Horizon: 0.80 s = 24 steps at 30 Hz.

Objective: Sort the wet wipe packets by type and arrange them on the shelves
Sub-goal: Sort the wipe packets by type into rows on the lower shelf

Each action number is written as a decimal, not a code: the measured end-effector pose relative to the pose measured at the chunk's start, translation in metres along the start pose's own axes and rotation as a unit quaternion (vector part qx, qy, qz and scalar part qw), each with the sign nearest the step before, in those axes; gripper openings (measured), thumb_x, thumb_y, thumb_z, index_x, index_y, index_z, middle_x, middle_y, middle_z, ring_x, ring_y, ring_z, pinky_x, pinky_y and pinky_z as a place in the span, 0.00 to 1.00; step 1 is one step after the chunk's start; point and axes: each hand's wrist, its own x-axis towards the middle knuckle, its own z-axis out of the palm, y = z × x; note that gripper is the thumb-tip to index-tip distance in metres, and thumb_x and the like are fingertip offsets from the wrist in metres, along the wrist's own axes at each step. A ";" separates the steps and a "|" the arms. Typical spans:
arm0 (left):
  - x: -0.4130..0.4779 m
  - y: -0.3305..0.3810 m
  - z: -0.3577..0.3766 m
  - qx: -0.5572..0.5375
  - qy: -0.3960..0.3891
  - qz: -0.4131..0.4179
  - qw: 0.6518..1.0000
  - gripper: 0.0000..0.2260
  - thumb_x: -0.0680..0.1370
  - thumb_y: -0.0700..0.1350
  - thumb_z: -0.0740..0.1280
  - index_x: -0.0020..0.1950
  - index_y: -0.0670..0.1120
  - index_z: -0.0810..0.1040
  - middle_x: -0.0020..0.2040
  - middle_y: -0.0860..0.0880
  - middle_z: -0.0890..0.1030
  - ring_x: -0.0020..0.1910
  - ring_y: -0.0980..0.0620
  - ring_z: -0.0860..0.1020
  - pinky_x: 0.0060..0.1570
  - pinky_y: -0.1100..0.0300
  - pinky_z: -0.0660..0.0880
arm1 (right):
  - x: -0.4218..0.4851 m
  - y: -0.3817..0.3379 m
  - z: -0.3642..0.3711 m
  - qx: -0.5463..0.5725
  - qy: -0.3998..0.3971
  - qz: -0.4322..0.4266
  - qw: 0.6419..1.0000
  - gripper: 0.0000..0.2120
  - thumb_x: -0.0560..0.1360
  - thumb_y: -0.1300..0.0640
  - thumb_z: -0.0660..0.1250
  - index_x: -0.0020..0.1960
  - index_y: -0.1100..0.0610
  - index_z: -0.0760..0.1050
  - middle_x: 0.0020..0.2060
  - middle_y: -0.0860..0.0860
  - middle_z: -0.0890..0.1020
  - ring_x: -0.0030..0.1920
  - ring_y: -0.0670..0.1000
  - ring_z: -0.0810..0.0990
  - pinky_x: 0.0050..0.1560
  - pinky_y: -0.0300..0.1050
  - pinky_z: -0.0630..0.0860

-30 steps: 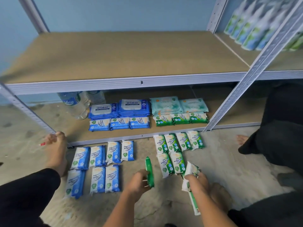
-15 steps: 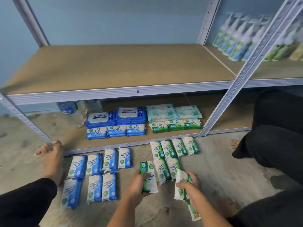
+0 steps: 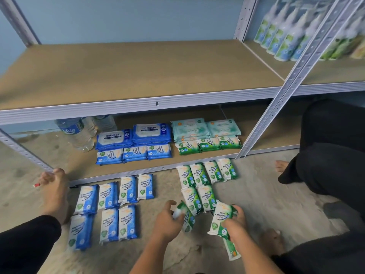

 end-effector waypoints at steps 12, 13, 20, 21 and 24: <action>0.051 0.051 0.074 -0.126 -0.069 0.043 0.989 0.12 0.82 0.47 0.66 0.58 0.64 0.73 0.52 0.45 0.82 0.44 0.48 0.85 0.39 0.43 0.83 | 0.079 -0.036 -0.062 -0.079 0.109 -0.048 0.990 0.31 0.68 0.71 0.69 0.67 0.49 0.74 0.49 0.58 0.85 0.44 0.57 0.83 0.41 0.46 0.81; 0.059 0.057 0.082 -0.112 -0.078 0.048 0.990 0.14 0.80 0.46 0.69 0.59 0.63 0.73 0.52 0.47 0.81 0.44 0.48 0.84 0.41 0.42 0.83 | 0.088 -0.038 -0.067 -0.093 0.109 -0.055 0.988 0.31 0.69 0.71 0.69 0.67 0.48 0.74 0.49 0.57 0.85 0.45 0.57 0.83 0.40 0.44 0.80; 0.127 0.086 0.136 0.048 -0.044 0.059 0.996 0.24 0.77 0.37 0.70 0.67 0.59 0.70 0.61 0.47 0.77 0.42 0.59 0.79 0.38 0.59 0.79 | 0.168 -0.050 -0.073 -0.164 0.080 -0.071 0.981 0.36 0.65 0.70 0.69 0.67 0.42 0.74 0.41 0.47 0.86 0.44 0.54 0.84 0.46 0.48 0.83; 0.138 0.088 0.141 0.074 -0.039 0.060 0.995 0.25 0.77 0.36 0.70 0.68 0.58 0.70 0.63 0.47 0.74 0.46 0.56 0.79 0.43 0.57 0.80 | 0.179 -0.050 -0.071 -0.171 0.070 -0.079 0.980 0.36 0.64 0.70 0.69 0.66 0.41 0.74 0.39 0.46 0.86 0.43 0.53 0.84 0.45 0.51 0.84; 0.167 0.087 0.158 0.124 -0.054 0.042 0.990 0.26 0.77 0.36 0.70 0.70 0.56 0.69 0.65 0.45 0.72 0.54 0.43 0.78 0.51 0.46 0.80 | 0.207 -0.053 -0.064 -0.176 0.040 -0.074 0.981 0.37 0.65 0.72 0.69 0.66 0.40 0.75 0.34 0.46 0.85 0.41 0.53 0.85 0.45 0.54 0.84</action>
